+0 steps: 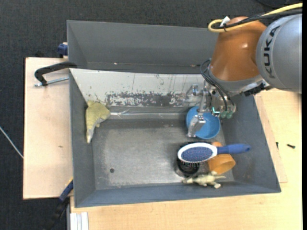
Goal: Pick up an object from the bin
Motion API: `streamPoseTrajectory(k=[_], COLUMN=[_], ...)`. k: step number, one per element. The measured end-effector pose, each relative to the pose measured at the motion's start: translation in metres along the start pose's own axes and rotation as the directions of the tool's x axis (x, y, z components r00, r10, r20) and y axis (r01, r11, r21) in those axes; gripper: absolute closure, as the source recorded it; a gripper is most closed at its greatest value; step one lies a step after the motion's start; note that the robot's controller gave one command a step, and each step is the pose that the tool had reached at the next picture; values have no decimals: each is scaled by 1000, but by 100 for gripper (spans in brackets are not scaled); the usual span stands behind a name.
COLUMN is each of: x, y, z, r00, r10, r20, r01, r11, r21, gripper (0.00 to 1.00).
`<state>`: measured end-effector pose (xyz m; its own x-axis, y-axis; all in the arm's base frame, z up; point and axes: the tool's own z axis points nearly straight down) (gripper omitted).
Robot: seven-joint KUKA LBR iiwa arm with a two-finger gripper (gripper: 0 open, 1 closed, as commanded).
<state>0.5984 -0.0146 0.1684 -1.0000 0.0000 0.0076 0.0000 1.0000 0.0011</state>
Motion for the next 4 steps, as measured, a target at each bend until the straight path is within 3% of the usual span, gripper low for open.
streamPoseTrajectory(k=[1,2,3,4], x=[11,26,27,34], y=[-54,-72,-72,-82], z=[74,94,93,-71], r00=[993,970,970,993], r10=[-120,244,241,115], r20=[8,18,9,23], r01=[120,-244,-241,-115], r11=[993,970,970,993], r21=[2,-6,-4,1], gripper=[0,0,100,100])
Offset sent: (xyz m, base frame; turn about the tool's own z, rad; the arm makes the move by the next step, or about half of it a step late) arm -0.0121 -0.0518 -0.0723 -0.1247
